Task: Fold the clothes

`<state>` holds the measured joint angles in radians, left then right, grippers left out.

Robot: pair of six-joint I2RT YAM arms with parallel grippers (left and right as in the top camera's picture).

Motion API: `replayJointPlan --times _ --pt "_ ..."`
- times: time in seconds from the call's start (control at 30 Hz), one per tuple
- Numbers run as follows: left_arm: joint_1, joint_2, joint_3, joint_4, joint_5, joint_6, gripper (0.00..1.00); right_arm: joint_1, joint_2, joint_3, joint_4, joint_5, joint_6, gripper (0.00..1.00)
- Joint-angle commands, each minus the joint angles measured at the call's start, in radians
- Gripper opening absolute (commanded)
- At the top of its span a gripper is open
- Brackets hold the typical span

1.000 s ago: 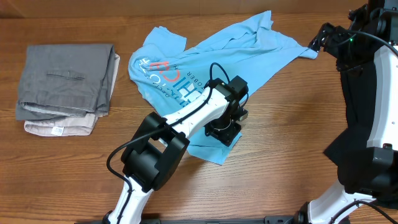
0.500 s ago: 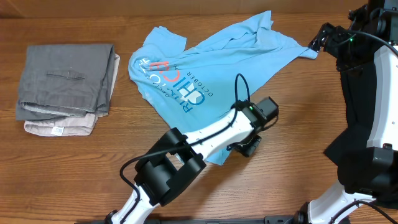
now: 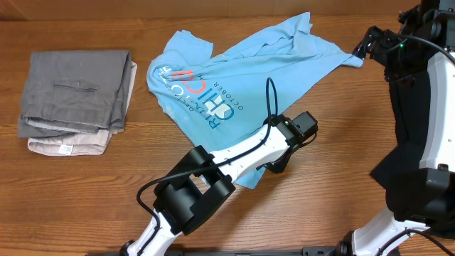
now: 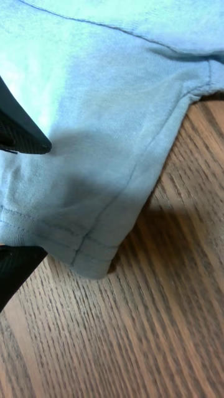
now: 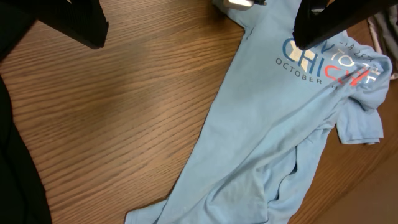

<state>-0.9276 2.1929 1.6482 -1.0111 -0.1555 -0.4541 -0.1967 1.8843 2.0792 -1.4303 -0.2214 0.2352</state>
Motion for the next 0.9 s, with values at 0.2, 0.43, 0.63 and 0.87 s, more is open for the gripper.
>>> replayJointPlan --times 0.2,0.43,0.63,0.87 --pt "0.003 -0.003 -0.010 -0.013 -0.027 -0.026 0.36 0.000 -0.003 0.003 0.003 -0.004 0.001 1.00" --pt "0.003 -0.003 -0.027 0.001 0.015 -0.026 0.25 0.000 -0.003 0.003 0.004 -0.004 0.002 1.00" --pt "0.005 -0.003 -0.102 0.078 0.018 -0.026 0.22 0.000 -0.003 0.003 0.004 -0.004 0.001 1.00" --pt "0.005 -0.003 -0.109 0.069 0.026 -0.025 0.04 0.000 -0.003 0.003 0.003 -0.004 0.001 1.00"
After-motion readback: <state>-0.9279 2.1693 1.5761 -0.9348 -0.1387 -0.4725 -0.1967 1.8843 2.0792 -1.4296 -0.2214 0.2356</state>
